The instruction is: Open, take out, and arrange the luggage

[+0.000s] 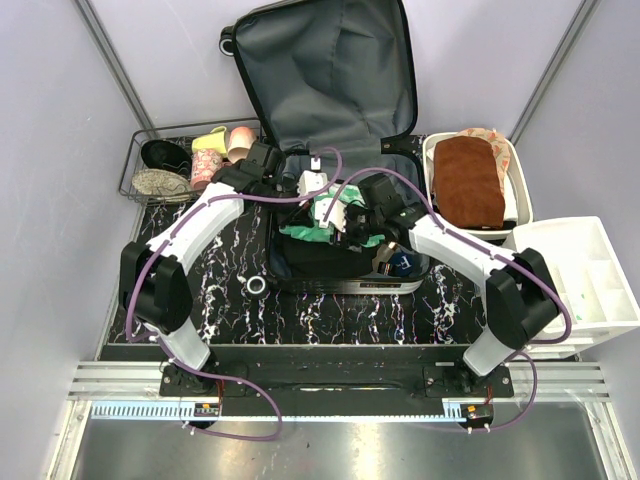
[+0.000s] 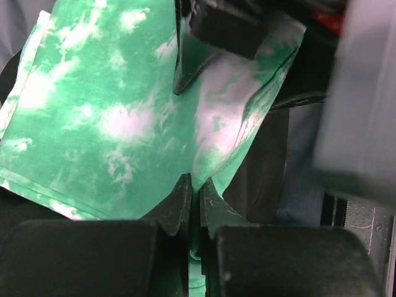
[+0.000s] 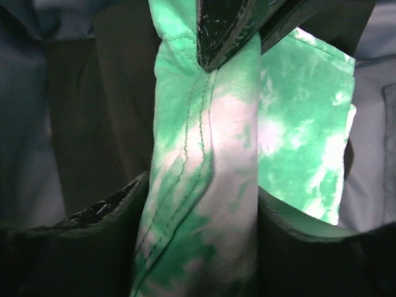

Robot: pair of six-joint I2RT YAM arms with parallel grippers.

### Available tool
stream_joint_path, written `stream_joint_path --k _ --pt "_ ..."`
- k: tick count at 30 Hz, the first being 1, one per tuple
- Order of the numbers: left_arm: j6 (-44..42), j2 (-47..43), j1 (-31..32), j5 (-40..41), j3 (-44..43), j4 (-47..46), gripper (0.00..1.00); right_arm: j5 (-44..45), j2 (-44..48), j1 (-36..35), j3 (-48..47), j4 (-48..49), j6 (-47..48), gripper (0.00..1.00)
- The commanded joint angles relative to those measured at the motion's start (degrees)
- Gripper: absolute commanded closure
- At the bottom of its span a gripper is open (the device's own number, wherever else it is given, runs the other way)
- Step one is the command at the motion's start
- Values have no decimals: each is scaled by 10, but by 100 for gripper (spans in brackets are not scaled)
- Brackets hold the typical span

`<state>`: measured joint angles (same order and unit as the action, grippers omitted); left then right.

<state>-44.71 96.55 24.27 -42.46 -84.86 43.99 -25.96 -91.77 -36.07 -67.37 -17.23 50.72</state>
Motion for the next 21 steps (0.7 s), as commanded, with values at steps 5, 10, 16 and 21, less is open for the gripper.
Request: stream_joint_path --k 5,10,16,21 --pt "37 -27 -18 -44 -46 -45 79 102 -4 5 -88 -19 62 100" --pt "146 -51 -44 -33 -65 -79 27 85 40 70 -129 -7 86 100" --pt "239 -87 -100 -57 -57 -144 1 6 83 165 -194 -20 155 100" --pt "242 -94 -106 -75 -39 -145 1 -70 79 276 -258 -33 179 100"
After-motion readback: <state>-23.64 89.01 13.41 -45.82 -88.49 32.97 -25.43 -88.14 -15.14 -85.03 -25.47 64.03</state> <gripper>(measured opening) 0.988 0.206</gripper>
